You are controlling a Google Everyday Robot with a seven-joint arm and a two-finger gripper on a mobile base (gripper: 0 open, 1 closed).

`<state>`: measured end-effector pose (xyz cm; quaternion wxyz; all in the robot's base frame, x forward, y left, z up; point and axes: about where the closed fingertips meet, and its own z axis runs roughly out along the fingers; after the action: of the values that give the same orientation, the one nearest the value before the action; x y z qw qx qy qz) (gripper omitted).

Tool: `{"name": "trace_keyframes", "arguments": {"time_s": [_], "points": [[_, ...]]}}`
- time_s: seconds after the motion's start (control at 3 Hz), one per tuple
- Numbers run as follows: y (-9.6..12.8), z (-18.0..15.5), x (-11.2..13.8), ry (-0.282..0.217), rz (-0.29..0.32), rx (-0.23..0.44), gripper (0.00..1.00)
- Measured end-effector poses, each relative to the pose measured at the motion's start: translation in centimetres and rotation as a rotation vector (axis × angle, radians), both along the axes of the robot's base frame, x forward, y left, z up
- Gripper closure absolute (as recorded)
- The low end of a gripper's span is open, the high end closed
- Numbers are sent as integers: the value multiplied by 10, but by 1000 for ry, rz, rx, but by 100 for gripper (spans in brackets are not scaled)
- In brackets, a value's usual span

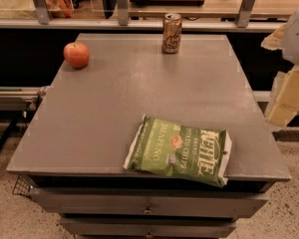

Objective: Move orange can near green jalapeno chip bag

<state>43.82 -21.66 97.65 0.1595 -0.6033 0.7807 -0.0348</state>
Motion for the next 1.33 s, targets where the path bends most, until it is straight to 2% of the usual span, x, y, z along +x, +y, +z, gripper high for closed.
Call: {"name": "trace_keyframes", "arguments": {"time_s": [0.33, 0.67, 1.0, 1.33], "points": [[0, 0, 0, 0, 0, 0, 0], [0, 0, 6, -21, -1, 7, 0], [1, -3, 39, -67, -27, 76, 0], [7, -12, 116, -161, -79, 218, 0]]}}
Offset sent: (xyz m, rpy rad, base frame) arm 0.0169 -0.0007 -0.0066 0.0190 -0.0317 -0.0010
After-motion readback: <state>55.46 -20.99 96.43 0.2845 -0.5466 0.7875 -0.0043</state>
